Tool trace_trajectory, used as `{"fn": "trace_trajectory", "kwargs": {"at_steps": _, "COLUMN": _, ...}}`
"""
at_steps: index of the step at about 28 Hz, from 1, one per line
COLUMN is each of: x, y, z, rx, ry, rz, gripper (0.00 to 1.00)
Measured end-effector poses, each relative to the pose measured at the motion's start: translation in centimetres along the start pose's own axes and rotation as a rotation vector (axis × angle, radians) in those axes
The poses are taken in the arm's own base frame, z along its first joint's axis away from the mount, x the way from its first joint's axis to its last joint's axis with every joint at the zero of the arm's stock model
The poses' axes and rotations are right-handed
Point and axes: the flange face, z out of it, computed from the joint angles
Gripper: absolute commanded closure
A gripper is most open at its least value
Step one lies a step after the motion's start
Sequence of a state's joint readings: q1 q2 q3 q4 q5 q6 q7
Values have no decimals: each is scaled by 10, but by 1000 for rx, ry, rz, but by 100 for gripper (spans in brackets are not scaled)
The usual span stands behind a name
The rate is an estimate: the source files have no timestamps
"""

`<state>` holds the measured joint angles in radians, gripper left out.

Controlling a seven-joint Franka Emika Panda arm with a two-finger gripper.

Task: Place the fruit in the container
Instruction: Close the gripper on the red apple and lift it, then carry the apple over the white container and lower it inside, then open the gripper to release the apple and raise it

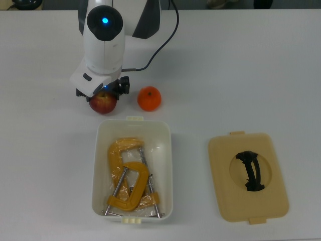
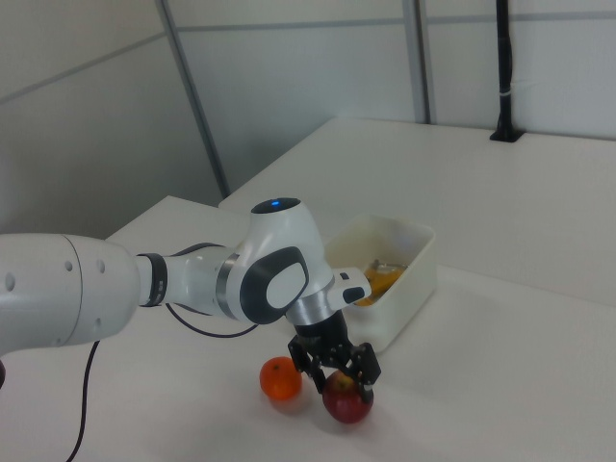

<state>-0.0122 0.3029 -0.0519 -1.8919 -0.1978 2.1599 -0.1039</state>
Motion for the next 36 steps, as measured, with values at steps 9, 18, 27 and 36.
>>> {"fn": "trace_trajectory", "kwargs": {"at_steps": 9, "x": 18, "y": 15, "z": -84, "rx": 94, "ry": 70, "rz": 89, "gripper": 79}}
{"fn": "trace_trajectory", "kwargs": {"at_steps": 18, "x": 35, "y": 23, "z": -150, "rx": 161, "ry": 213, "rz": 192, "gripper": 75}}
{"fn": "trace_trajectory", "kwargs": {"at_steps": 27, "x": 65, "y": 4, "z": -148, "rx": 177, "ry": 367, "rz": 299, "gripper": 0}}
{"fn": "trace_trajectory", "kwargs": {"at_steps": 36, "x": 73, "y": -5, "z": -145, "rx": 179, "ry": 381, "rz": 297, "gripper": 0}}
